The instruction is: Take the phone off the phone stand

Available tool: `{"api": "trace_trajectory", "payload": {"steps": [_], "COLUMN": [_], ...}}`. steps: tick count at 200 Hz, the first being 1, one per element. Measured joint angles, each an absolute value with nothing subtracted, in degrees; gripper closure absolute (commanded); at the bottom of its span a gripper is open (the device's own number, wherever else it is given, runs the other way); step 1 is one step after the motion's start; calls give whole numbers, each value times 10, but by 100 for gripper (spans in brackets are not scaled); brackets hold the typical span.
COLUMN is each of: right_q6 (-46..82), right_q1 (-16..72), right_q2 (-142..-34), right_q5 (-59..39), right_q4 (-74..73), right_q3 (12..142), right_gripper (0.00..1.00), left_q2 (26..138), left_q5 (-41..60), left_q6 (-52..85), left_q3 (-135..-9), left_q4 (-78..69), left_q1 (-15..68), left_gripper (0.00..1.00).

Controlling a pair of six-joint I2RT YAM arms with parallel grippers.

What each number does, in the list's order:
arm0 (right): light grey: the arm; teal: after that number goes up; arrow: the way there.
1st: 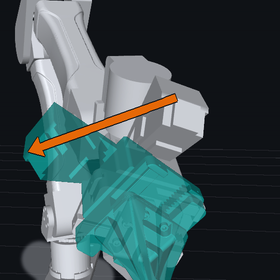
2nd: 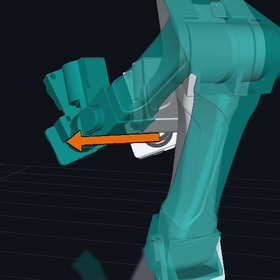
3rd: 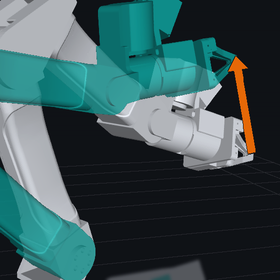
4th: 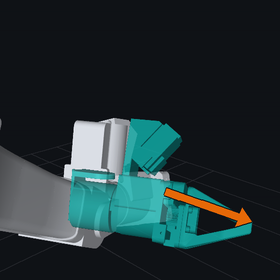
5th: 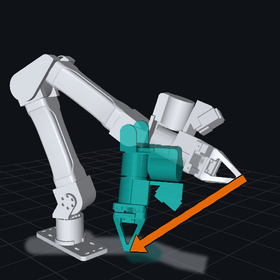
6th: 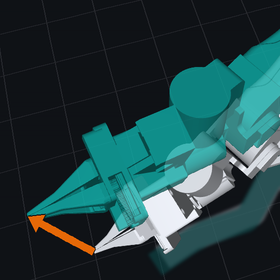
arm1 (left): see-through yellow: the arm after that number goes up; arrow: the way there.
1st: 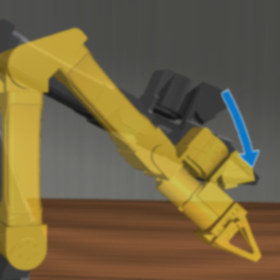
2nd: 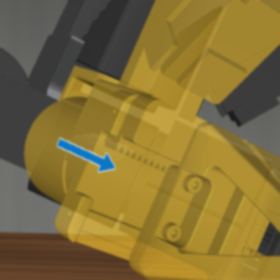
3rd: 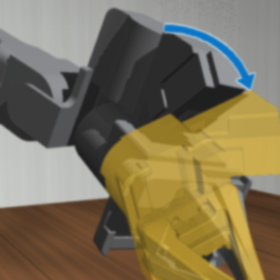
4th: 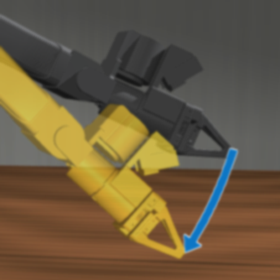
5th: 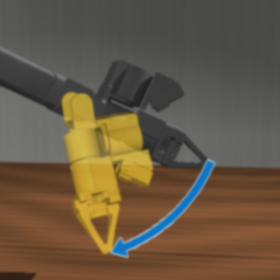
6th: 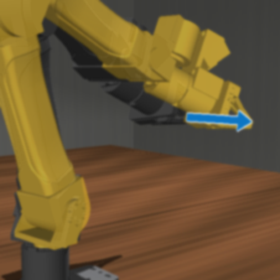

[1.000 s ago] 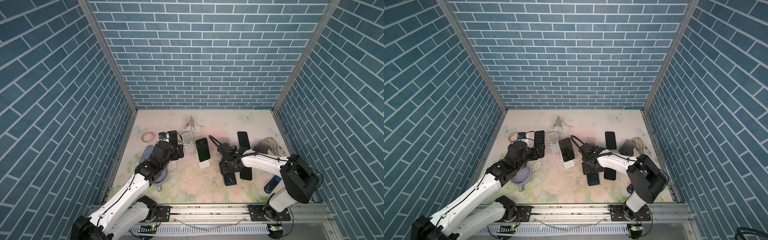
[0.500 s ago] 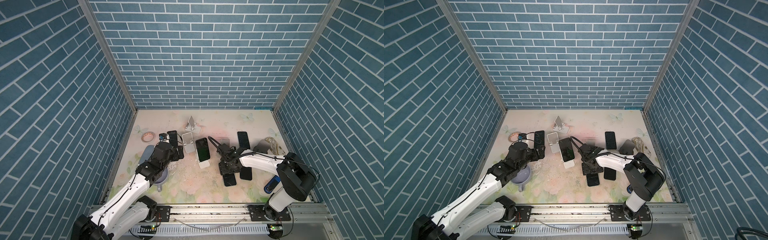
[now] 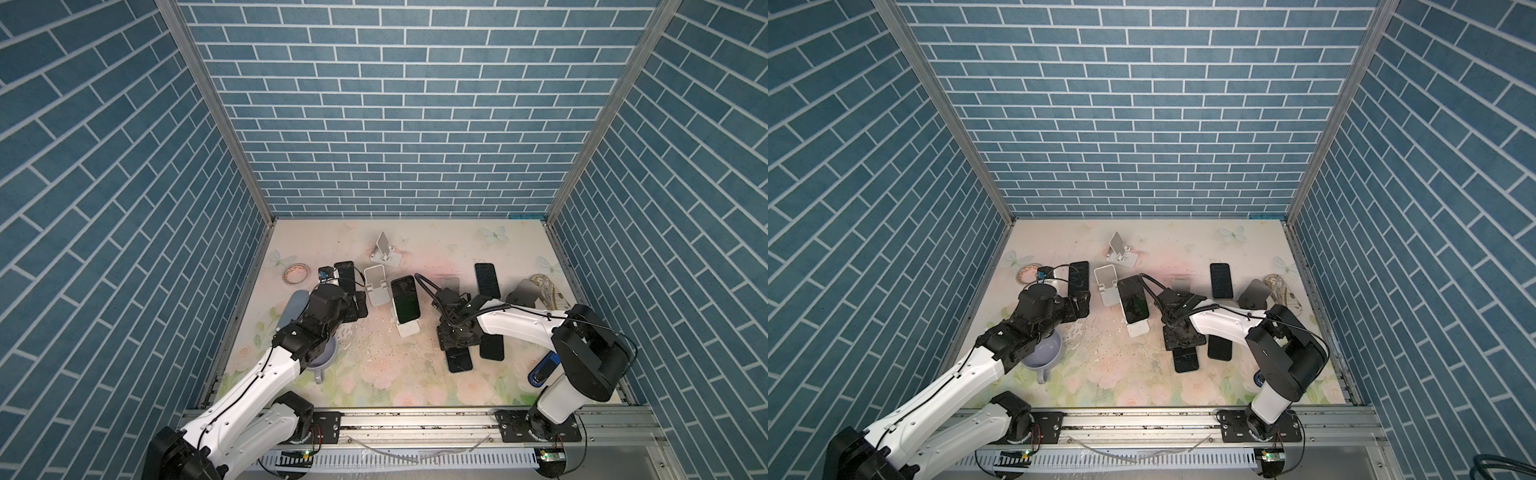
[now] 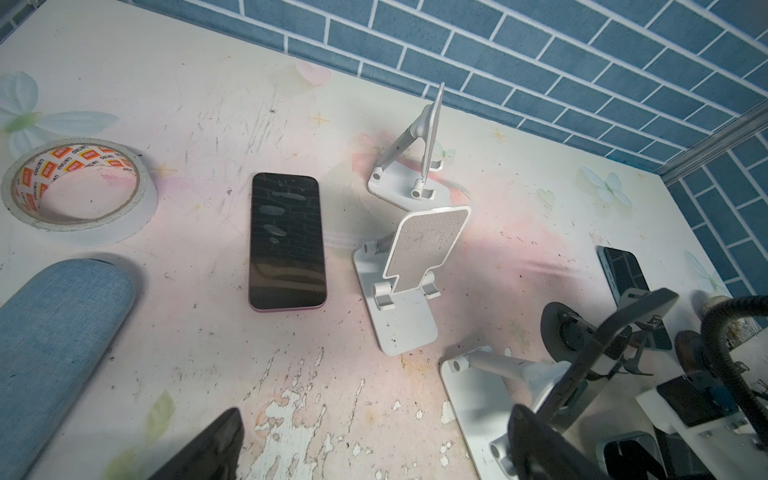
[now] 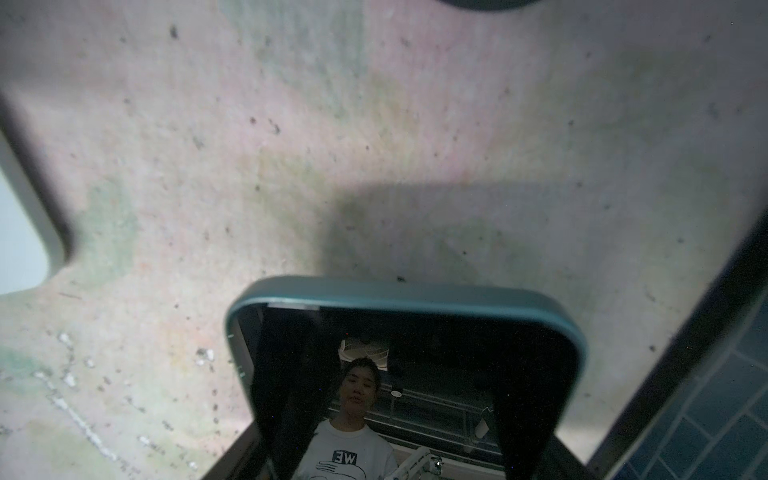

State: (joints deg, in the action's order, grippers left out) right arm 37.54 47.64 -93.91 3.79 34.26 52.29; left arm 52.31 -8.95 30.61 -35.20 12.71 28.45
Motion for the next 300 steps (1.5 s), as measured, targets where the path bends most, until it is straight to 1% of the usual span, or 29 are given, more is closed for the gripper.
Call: {"api": "trace_trajectory", "payload": {"steps": [91, 202, 300], "right_q6": [378, 381, 340], "right_q1": [477, 477, 477], "right_q2": [-939, -937, -903], "right_q5": [44, 63, 91], "right_q4": [334, 331, 345], "right_q3": [523, 523, 553], "right_gripper": [21, 21, 20], "left_q2": [523, 498, 497], "left_q5": [-89, -89, -90], "left_q6": [306, 304, 302], "left_q3": [-352, -350, -349], "left_q4": [125, 132, 143], "left_q1": [284, 284, 284], "left_gripper": [0, 0, 0]}}
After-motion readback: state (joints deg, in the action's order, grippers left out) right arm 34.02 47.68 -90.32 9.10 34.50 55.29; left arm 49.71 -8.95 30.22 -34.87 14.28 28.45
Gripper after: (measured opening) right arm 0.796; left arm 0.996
